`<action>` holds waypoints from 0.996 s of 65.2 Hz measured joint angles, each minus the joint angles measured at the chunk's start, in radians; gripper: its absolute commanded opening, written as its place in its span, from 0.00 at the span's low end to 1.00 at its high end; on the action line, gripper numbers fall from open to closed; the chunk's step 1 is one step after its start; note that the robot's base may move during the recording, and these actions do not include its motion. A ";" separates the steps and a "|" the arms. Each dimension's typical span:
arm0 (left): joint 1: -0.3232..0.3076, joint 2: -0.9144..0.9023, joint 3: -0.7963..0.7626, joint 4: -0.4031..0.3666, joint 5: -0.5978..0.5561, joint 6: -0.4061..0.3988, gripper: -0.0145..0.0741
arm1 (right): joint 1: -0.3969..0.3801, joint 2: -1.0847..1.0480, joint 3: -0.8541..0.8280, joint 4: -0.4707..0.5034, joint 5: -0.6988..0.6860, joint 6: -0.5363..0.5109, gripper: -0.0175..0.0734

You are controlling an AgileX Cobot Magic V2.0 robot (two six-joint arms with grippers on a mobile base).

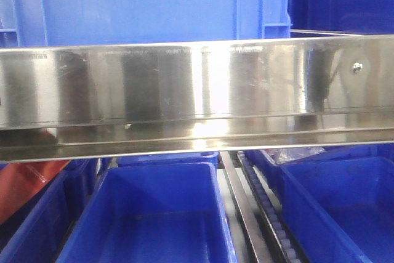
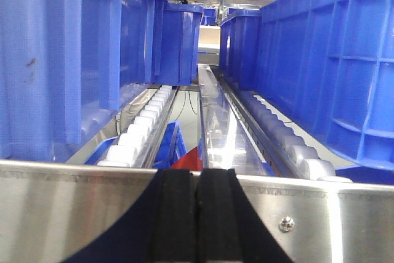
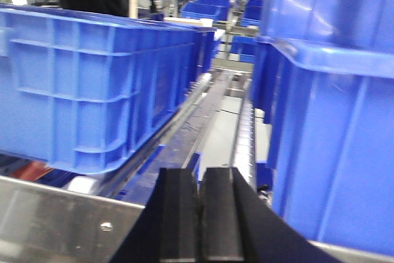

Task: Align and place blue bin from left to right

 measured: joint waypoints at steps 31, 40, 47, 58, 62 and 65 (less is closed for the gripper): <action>0.000 0.000 0.000 0.000 0.000 0.000 0.04 | -0.310 -0.115 0.318 0.257 -0.227 -0.117 0.11; 0.000 0.000 0.000 0.000 0.000 0.000 0.04 | -0.312 -0.139 0.360 0.263 -0.240 -0.119 0.11; 0.000 0.000 0.000 0.000 -0.002 0.000 0.04 | -0.314 -0.140 0.360 0.263 -0.224 -0.121 0.11; 0.000 0.000 0.000 0.000 -0.002 0.000 0.04 | -0.314 -0.142 0.363 0.263 -0.218 -0.121 0.11; 0.000 0.000 0.000 0.000 -0.002 0.000 0.04 | -0.314 -0.142 0.363 0.263 -0.218 -0.121 0.11; 0.000 0.000 0.000 0.000 -0.002 0.000 0.04 | -0.314 -0.144 0.363 0.263 -0.218 -0.121 0.11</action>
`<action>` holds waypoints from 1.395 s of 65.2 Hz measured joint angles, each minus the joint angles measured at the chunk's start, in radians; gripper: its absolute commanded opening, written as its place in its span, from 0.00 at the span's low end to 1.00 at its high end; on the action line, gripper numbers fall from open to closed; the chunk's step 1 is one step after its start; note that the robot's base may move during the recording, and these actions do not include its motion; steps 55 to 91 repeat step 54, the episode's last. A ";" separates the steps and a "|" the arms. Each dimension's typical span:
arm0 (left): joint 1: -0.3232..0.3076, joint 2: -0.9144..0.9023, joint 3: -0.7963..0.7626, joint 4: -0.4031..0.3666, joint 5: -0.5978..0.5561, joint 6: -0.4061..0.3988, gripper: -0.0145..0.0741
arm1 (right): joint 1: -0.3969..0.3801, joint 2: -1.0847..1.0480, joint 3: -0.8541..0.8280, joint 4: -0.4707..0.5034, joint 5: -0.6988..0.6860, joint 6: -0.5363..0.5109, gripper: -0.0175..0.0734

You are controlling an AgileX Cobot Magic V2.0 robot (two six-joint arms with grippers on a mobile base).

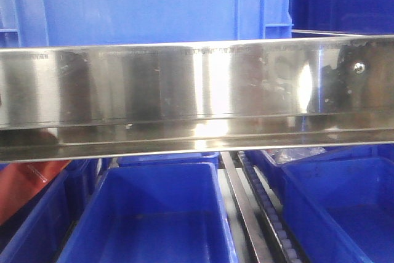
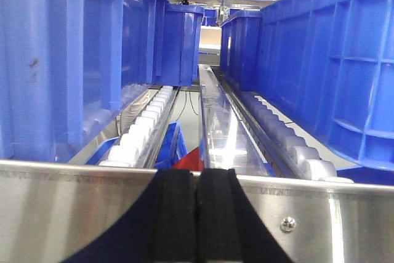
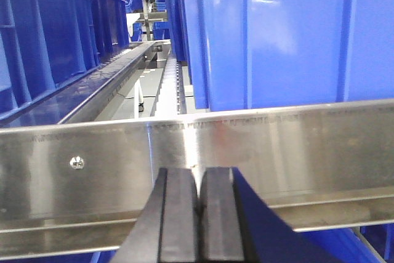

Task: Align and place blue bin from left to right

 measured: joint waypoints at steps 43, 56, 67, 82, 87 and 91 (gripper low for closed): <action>0.000 0.000 0.000 0.000 0.000 0.000 0.04 | 0.000 0.000 0.000 0.000 0.000 -0.002 0.11; 0.000 0.000 0.000 0.000 0.000 0.000 0.04 | 0.000 0.000 0.000 0.000 0.000 -0.002 0.11; 0.000 0.000 0.000 0.000 0.000 0.000 0.04 | 0.000 0.000 0.000 0.000 0.000 -0.002 0.11; 0.000 0.000 0.000 0.000 0.000 0.000 0.04 | 0.000 0.000 0.000 0.000 0.000 -0.002 0.11; 0.000 0.000 0.000 0.000 0.000 0.000 0.04 | 0.000 0.000 0.000 0.000 0.000 -0.002 0.11; 0.000 0.000 0.000 0.000 0.000 0.000 0.04 | 0.000 0.000 0.000 0.000 0.000 -0.002 0.11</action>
